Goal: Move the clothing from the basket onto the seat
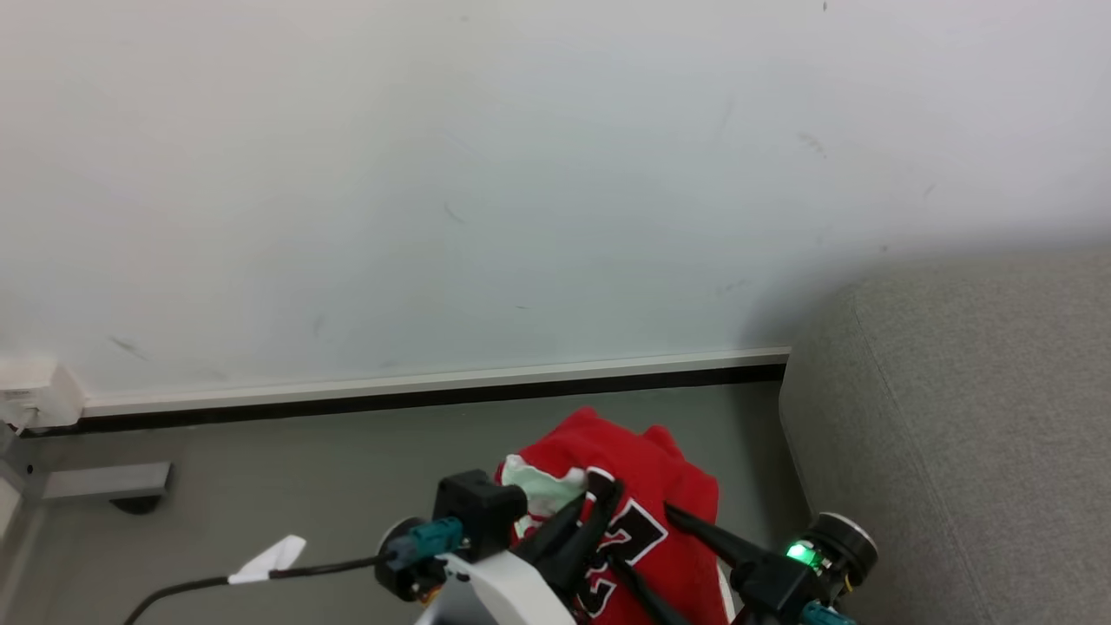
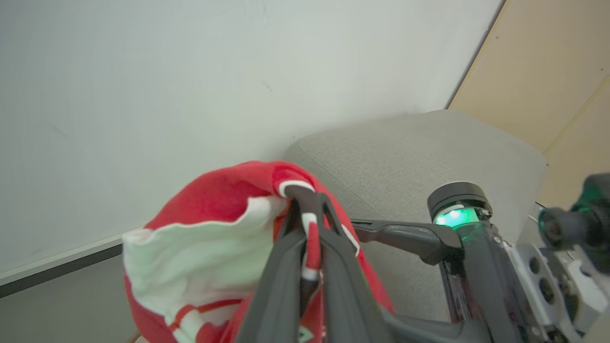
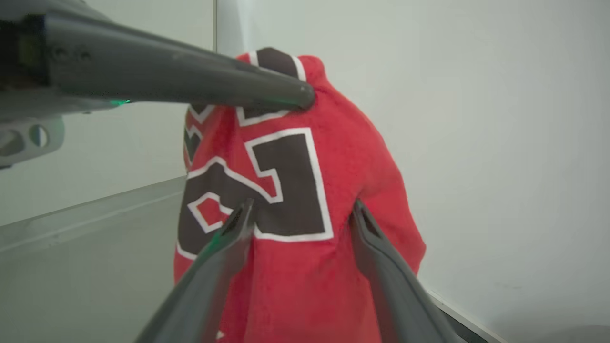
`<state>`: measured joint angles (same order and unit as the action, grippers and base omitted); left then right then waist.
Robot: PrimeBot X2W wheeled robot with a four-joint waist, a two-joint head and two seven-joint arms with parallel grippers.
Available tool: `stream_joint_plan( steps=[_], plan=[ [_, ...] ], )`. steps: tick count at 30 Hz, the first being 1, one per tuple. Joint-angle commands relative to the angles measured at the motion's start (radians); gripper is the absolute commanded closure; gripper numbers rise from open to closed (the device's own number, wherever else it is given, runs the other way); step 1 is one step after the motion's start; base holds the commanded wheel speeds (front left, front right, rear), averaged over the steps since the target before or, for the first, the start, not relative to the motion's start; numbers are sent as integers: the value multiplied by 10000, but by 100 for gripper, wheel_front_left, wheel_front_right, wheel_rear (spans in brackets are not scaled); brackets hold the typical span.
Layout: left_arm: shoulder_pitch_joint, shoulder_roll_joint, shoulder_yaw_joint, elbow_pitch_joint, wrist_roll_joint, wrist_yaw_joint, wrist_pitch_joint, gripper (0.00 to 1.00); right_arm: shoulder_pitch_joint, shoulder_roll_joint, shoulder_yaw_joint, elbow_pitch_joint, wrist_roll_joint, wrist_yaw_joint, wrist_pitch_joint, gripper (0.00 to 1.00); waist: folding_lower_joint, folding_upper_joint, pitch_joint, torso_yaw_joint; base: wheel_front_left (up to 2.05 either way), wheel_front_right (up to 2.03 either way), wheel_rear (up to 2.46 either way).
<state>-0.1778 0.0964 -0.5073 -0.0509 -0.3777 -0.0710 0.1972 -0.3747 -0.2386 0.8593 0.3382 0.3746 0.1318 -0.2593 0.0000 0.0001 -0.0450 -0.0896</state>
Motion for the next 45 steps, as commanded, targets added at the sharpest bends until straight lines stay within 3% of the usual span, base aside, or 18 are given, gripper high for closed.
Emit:
stream_joint_plan(
  steps=[1,5,6,7,8,16,20,21,29,39,45],
  plan=[
    [-25,-52,-85,-7,-113,-84,24,100,-161,71,106,203,131,-21,-22,0,0,-1,-24,33,0,0,0],
    [93,-103,-402,-99,-371,-193,187,100,-291,316,283,812,161,-21,-40,0,0,-1,-44,87,0,0,0],
    [121,-108,-444,-125,-451,-196,232,100,-334,370,268,930,174,-21,-45,18,0,-1,-39,97,0,0,0],
    [124,-98,-474,-143,-497,-214,270,100,-355,445,183,1001,225,-21,-52,78,0,-1,-34,109,0,0,0],
    [124,-79,-510,-152,-501,-228,282,100,-361,497,154,1051,242,-21,-59,100,0,-1,-27,120,0,0,0],
    [76,101,-414,-21,-350,-90,200,98,-126,463,-237,782,619,-21,-72,100,0,-1,1,50,0,0,0],
    [7,238,-320,115,-155,68,-80,15,126,303,-572,579,843,-21,-74,100,0,-1,42,-113,0,0,0],
    [5,261,-296,162,-95,89,-149,0,155,263,-669,538,880,-23,-74,100,0,-1,63,-177,0,0,0],
    [-22,434,-202,654,306,261,-876,0,301,-48,-1654,135,950,-23,-67,100,0,-1,332,-1243,0,0,0],
    [-259,324,-568,1281,541,106,-1665,0,608,-549,-3448,-369,726,-21,-67,100,0,-1,691,-3141,0,0,0],
    [-402,218,-751,1527,511,35,-1854,0,917,-739,-4355,-632,658,-21,-68,100,0,-1,824,-3889,0,0,0]
  ],
)
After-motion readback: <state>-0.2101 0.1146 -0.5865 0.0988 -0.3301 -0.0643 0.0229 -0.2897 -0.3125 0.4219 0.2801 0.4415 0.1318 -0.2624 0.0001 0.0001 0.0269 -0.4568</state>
